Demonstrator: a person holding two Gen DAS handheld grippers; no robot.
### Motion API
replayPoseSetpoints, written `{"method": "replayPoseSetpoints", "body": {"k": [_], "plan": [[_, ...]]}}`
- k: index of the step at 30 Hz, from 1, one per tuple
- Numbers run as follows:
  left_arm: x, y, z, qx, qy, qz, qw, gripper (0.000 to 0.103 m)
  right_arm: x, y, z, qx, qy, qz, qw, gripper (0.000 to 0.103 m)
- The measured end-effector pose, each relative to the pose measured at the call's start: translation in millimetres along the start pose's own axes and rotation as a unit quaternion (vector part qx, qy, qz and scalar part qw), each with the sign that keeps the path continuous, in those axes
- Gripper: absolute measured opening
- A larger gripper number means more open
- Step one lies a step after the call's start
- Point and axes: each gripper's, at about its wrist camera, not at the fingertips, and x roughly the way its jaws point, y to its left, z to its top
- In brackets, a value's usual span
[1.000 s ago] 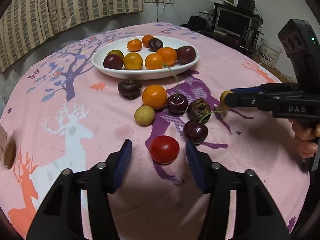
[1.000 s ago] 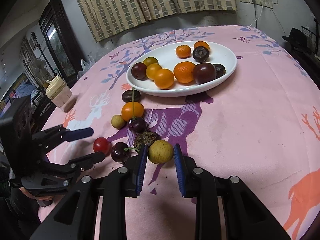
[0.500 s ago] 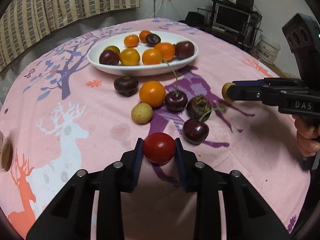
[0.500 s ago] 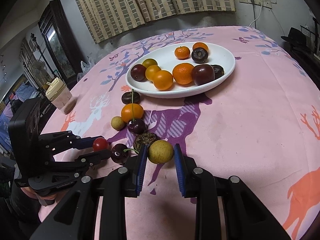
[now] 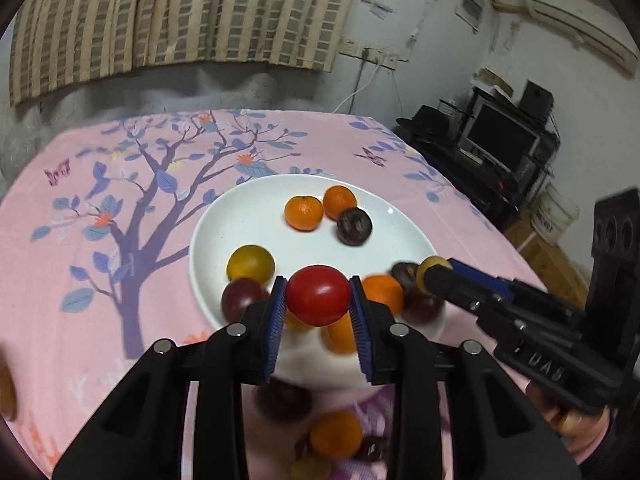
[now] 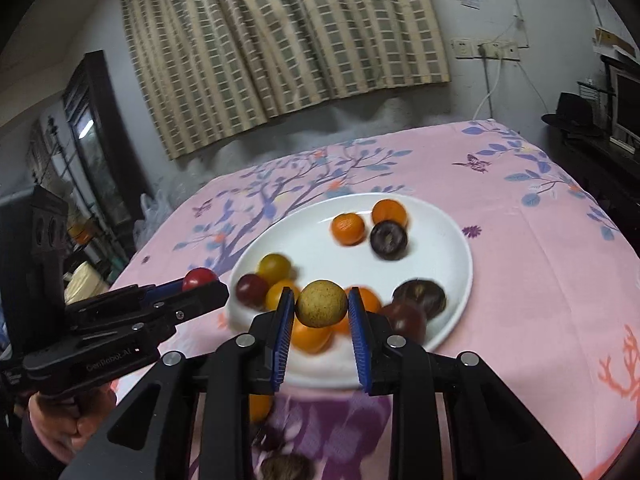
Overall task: Organize fruits
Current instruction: 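Lower both held fruits into the white plate and open both tools, then grasp the wrinkled passion fruit with the right tool while the left tool grasps a dark cherry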
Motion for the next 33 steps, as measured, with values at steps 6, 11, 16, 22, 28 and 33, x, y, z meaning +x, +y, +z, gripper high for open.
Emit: {"method": "replayPoseSetpoints", "body": {"k": [6, 11, 16, 22, 28, 33], "plan": [[6, 4, 1, -0.018, -0.001, 0.025, 0.9995, 0.074, 13, -13, -2, 0.016, -0.001, -0.001, 1.0, 0.051], [-38, 11, -3, -0.034, -0.04, 0.045, 0.9976, 0.095, -6, -14, -7, 0.026, 0.006, 0.03, 0.999, 0.063], [-57, 26, -43, -0.03, -0.038, 0.094, 0.9944, 0.098, -12, 5, -27, -0.007, 0.065, 0.041, 0.997, 0.063], [-52, 65, -82, -0.106, 0.025, 0.12, 0.9867, 0.098, -7, 30, -60, -0.062, 0.127, 0.029, 0.989, 0.063], [-59, 76, -83, -0.146, 0.024, 0.093, 0.9846, 0.098, -4, 37, -79, -0.085, 0.167, 0.022, 0.982, 0.052], [-61, 66, -81, -0.123, 0.022, 0.094, 0.9876, 0.098, -2, 40, -91, -0.097, 0.186, 0.017, 0.978, 0.047]]}}
